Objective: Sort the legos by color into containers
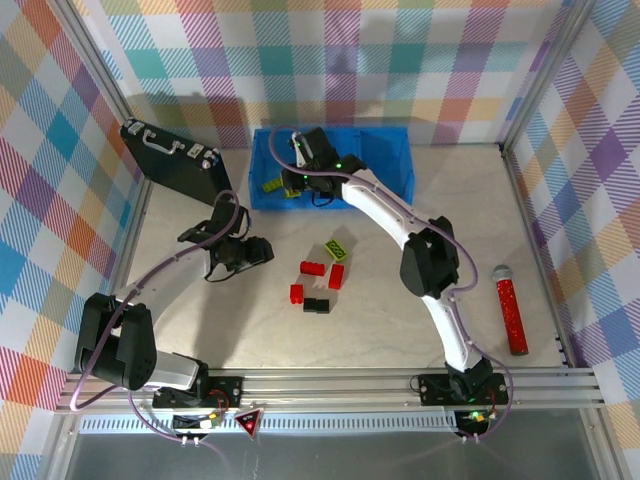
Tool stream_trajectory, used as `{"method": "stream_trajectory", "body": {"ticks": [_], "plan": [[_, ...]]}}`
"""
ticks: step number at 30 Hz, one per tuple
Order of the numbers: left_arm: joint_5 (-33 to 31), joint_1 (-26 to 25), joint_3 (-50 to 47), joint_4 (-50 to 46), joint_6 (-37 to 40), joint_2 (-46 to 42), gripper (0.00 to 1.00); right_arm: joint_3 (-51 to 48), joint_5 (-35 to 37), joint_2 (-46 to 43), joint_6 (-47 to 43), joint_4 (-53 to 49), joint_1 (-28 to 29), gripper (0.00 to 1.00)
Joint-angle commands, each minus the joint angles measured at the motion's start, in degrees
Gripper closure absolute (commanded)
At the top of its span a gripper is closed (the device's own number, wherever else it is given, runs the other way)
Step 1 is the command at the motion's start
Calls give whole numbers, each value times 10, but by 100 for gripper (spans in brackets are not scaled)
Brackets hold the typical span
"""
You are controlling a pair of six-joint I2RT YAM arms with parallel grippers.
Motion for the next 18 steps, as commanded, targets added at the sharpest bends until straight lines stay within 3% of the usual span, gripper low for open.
{"method": "stream_trajectory", "body": {"ticks": [1, 18], "plan": [[9, -9, -9, 12, -13, 1, 52, 55, -16, 35, -33, 38, -4, 73], [-18, -40, -17, -2, -23, -14, 52, 165, 53, 163, -89, 129, -4, 69]]}}
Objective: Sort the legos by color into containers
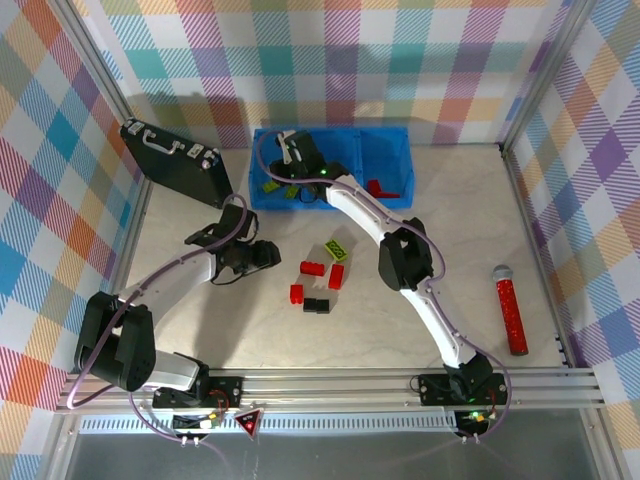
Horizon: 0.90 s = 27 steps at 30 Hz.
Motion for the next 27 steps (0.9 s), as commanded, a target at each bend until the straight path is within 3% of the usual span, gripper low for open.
{"method": "stream_trajectory", "body": {"ticks": [1, 9, 17, 27], "plan": [[-16, -4, -9, -16, -2, -19, 52, 22, 24, 13, -22, 42, -4, 69], [-46, -4, -7, -51, 19, -55, 52, 37, 21, -1, -30, 41, -4, 53], [-54, -4, -5, -42, 22, -74, 52, 29, 14, -89, -26, -36, -3, 49], [-93, -48, 14, -39, 23, -42, 52, -134, -7, -242, -11, -113, -4, 48]]}}
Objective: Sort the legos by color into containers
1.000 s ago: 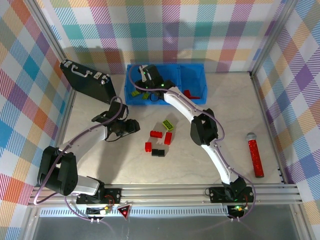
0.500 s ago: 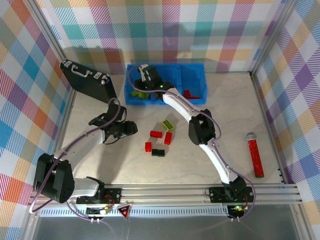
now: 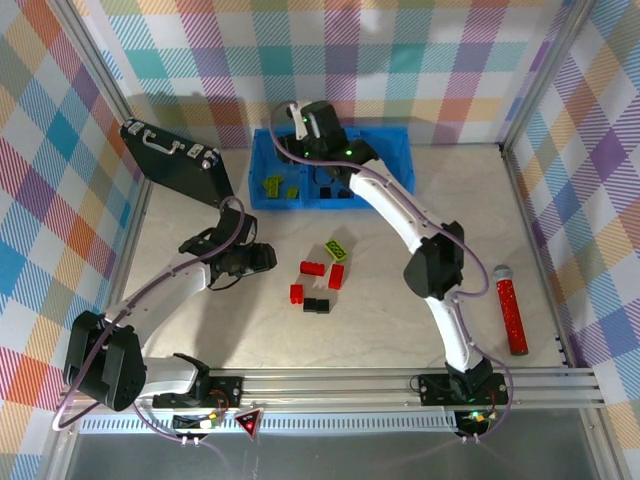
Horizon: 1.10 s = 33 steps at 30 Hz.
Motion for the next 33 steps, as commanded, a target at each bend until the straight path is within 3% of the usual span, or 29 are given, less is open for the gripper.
{"method": "stream_trajectory", "body": {"ticks": [1, 6, 12, 20, 33], "plan": [[-23, -22, 20, -6, 4, 18, 52, -67, -14, -50, 9, -44, -2, 48], [-43, -65, 36, -1, -8, 52, 52, -181, -7, -132, 30, -65, -2, 47], [-79, -123, 67, -27, -39, 100, 52, -337, 55, -243, 61, -69, -4, 47], [-130, -183, 108, -97, -88, 157, 52, -504, 99, -372, 109, -72, -19, 46], [-107, -212, 107, -99, -124, 207, 49, -631, 64, -455, 172, -69, -26, 46]]}}
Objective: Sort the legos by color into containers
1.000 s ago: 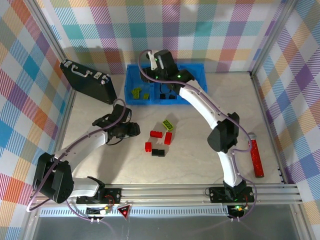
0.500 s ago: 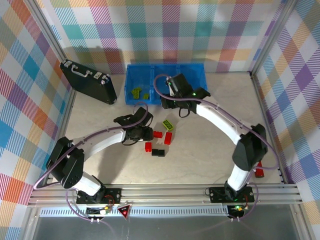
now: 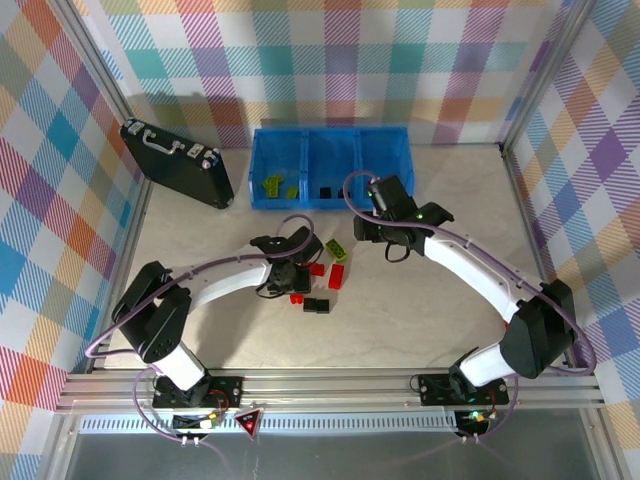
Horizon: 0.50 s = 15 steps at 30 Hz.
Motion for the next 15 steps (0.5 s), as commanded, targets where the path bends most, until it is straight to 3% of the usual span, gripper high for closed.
{"method": "stream_trajectory", "body": {"ticks": [1, 7, 15], "plan": [[14, -10, 11, -8, -13, 21, 49, -12, -17, -26, 28, -2, 0, 46], [13, -13, 20, -8, -11, 52, 52, -23, -34, -35, 40, 3, 0, 46], [-2, -14, 25, -13, -3, 42, 68, -31, -45, -39, 44, 0, 0, 46]]}}
